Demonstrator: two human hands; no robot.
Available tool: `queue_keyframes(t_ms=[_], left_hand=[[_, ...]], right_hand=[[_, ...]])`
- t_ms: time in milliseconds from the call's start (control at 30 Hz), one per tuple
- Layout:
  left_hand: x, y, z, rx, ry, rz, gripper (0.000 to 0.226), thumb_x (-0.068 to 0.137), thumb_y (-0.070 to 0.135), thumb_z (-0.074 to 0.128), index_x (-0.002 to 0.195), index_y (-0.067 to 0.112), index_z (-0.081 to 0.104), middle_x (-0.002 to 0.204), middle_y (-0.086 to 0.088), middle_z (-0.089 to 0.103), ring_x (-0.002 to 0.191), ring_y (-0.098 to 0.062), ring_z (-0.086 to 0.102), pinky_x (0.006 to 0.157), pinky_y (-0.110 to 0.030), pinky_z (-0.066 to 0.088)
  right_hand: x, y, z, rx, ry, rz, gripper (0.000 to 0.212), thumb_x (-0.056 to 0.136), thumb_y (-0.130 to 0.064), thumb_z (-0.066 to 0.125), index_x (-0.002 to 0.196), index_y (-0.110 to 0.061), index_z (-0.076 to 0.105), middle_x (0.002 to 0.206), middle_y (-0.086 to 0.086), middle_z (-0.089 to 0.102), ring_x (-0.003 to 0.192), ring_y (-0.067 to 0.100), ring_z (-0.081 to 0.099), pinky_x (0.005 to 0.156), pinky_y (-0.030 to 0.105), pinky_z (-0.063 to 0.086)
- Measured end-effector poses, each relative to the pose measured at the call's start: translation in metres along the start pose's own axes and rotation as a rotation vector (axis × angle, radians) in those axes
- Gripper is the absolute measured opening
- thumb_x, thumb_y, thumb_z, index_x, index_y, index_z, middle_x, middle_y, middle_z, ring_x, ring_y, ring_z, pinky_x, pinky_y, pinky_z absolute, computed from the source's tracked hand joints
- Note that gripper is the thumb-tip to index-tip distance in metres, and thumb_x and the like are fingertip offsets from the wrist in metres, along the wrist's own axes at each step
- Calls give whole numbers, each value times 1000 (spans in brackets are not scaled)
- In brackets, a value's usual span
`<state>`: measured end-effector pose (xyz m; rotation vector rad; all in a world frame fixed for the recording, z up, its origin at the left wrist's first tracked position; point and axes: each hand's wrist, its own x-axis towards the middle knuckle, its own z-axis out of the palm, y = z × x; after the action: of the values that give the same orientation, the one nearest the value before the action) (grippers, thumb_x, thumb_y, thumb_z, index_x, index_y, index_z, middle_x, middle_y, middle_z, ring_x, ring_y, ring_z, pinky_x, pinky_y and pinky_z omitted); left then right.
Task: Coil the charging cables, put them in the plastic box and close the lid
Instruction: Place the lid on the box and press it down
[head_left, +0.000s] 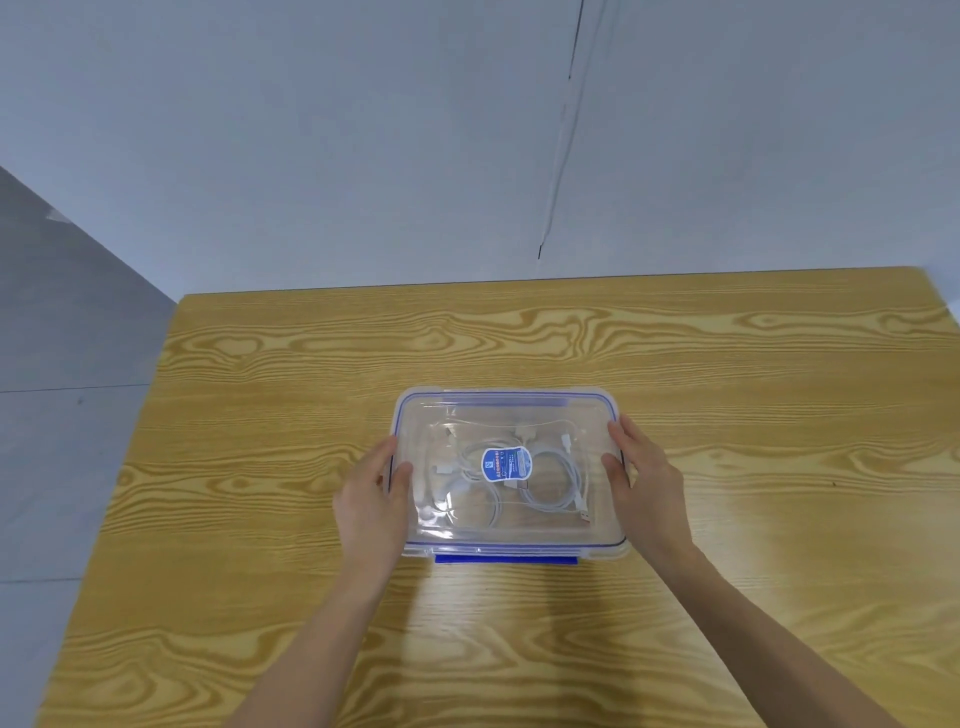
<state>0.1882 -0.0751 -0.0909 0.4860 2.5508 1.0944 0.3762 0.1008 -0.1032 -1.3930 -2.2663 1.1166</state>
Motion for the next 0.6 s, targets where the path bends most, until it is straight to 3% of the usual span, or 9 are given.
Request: queue_keyframes(t_ms=[167,267,400,533,600], left_hand=[[-3,3,2,16,45,-40,31,90,7,56,119,9,64,117,0,67,99,-21,61,82,-22,35],[-3,4,2,-2,43,-37,30,89,5,56,117,9,64,105,1,66,94,-21,59,81,-24,35],[-1,-1,2,-61,12,-95,34,90,11,57,124,12,60,118,-5,64,106,-21,58,92,-34,45],[-1,-3,0,-186,-17,-166,35,90,16,59,125,19,60,121,0,64,106,-12,57,88,-27,42],[-3,-2,0,-178,-23,-160,36,91,18,59,127,18,58,124,1,63,112,-13,56,92,-26,41]], right_hand=[[2,-3,0,29,29,39,38,91,-2,53,129,-7,54,143,7,46,135,21,38,106,19,20],[3,-4,-1,55,67,57,38,89,-3,55,127,-7,56,137,8,52,129,23,45,108,28,29],[3,-1,0,110,89,138,40,90,-14,58,129,-10,52,126,7,54,110,22,54,98,39,43],[4,4,1,121,72,166,43,91,-23,57,133,-12,50,126,7,52,111,20,52,97,42,44],[3,4,2,123,73,148,43,92,-24,56,133,-13,50,126,5,52,110,18,51,95,39,45]])
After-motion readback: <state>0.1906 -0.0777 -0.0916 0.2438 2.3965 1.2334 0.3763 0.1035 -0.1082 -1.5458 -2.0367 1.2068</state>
